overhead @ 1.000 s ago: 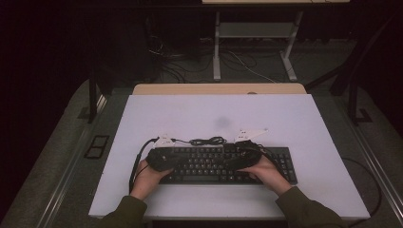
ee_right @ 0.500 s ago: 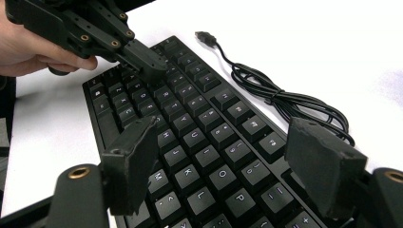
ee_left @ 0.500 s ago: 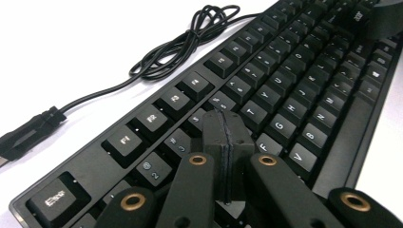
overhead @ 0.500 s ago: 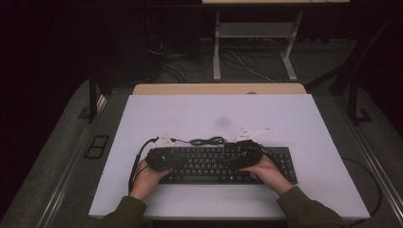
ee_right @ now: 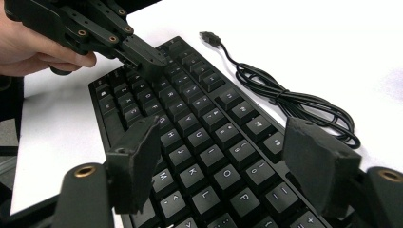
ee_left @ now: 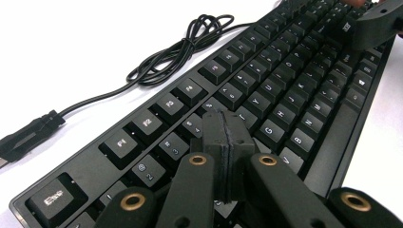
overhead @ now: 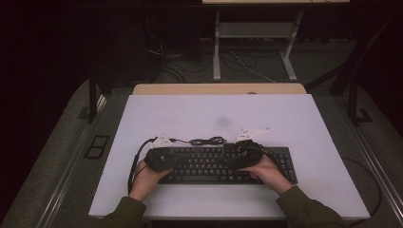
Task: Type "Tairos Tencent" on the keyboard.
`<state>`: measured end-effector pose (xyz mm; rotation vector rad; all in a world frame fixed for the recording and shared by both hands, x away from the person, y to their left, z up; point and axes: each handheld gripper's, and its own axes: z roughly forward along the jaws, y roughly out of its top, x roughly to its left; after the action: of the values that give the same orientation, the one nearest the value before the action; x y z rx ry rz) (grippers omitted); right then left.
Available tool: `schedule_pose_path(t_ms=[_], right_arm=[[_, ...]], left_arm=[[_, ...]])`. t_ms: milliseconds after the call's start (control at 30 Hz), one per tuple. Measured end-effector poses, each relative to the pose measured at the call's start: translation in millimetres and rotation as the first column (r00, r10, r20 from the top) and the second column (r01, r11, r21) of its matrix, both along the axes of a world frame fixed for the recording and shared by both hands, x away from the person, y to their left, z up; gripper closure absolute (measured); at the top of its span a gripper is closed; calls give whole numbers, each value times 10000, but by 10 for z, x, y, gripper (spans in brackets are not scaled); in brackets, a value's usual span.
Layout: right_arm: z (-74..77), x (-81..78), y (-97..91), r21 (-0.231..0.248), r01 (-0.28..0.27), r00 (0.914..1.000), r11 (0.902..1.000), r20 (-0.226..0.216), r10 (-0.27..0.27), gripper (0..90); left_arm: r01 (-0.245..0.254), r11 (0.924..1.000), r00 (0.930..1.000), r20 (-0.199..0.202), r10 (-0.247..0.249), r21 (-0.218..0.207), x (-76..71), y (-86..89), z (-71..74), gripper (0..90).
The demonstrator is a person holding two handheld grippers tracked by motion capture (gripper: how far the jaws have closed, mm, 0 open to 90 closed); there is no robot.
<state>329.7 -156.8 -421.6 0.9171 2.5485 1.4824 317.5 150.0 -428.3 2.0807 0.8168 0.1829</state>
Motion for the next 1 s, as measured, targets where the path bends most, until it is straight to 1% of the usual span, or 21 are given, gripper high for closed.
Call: schedule_pose_path(t_ms=[100,167,300,433,600,733,833,900,967,1000], right_arm=[[1,-8,5,-20,-68,10000,10000,26,68,327],[7,-18,9,30,-82,10000,10000,-15,82,353],[10,-39,23,68,-241,9997,9997,-11,241,447],[-1,-67,63,10,-531,9986,9986,-55,531,561],[-27,-90,122,-125,-879,9960,9960,-153,877,682],[-44,-103,157,-170,-1148,9932,9932,-208,1145,791],[-55,-103,175,-202,-1336,9906,9908,-313,1330,854],[-65,-100,190,-217,-1474,9886,9888,-332,1467,887],[-74,-100,211,-237,-1625,9861,9864,-400,1615,892],[-77,-101,225,-274,-1704,9846,9850,-450,1691,893]], left_arm=[[-2,10000,10000,67,2,-58,-13,7,16,888],[-41,9999,10000,63,42,-97,-24,9,26,862],[-51,10000,9999,136,53,-82,-42,7,39,818],[-149,9998,9996,235,152,-114,-52,4,51,746],[-240,9996,9994,232,242,-126,-57,-8,55,629],[-270,9995,9994,220,273,-141,-59,-14,57,557],[-305,9994,9992,247,310,-166,-64,-14,53,523],[-335,9993,9991,263,339,-147,-74,-11,53,509],[-339,9993,9990,279,342,-137,-84,1,50,488],[-365,9991,9991,224,370,-198,-94,4,45,481]])
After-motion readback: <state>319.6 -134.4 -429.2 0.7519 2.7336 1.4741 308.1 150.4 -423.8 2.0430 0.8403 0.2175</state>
